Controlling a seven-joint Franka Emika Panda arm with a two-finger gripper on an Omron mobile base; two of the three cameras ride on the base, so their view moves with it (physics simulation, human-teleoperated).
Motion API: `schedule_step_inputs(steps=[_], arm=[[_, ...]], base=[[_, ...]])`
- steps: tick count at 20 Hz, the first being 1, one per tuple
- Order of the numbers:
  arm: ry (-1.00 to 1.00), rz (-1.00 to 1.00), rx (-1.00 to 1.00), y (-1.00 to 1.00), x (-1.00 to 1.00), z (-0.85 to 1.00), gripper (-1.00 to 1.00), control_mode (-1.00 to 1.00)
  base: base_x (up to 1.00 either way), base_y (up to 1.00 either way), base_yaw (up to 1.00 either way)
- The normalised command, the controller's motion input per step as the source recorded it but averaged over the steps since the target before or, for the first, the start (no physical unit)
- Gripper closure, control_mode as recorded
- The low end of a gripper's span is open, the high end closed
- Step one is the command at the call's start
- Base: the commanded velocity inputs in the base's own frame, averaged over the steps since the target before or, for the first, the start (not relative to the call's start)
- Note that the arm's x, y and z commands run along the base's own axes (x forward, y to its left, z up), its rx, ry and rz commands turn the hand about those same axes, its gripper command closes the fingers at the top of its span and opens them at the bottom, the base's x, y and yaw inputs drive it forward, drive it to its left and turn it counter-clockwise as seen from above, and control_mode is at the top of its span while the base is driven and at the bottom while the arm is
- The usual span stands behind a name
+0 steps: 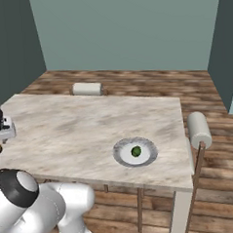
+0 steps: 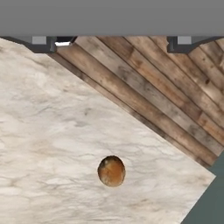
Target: Pick the avocado and bread from the counter and place them on the plate. Then pick the jam from the cabinet and place it next to the plate. Lastly close the cabinet door.
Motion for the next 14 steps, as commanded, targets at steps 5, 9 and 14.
schedule_step_inputs(steps=[5,9,14], arm=[[0.0,0.0,0.0,0.23,0.0,-0.06,-1.0,-1.0],[0.0,0.0,0.0,0.18,0.01,-0.07,-1.0,-1.0],[0.0,0.0,0.0,0.11,0.08,-0.08,-1.0,-1.0]], base=[[0.0,0.0,0.0],[0.0,0.0,0.0],[0.0,0.0,0.0]])
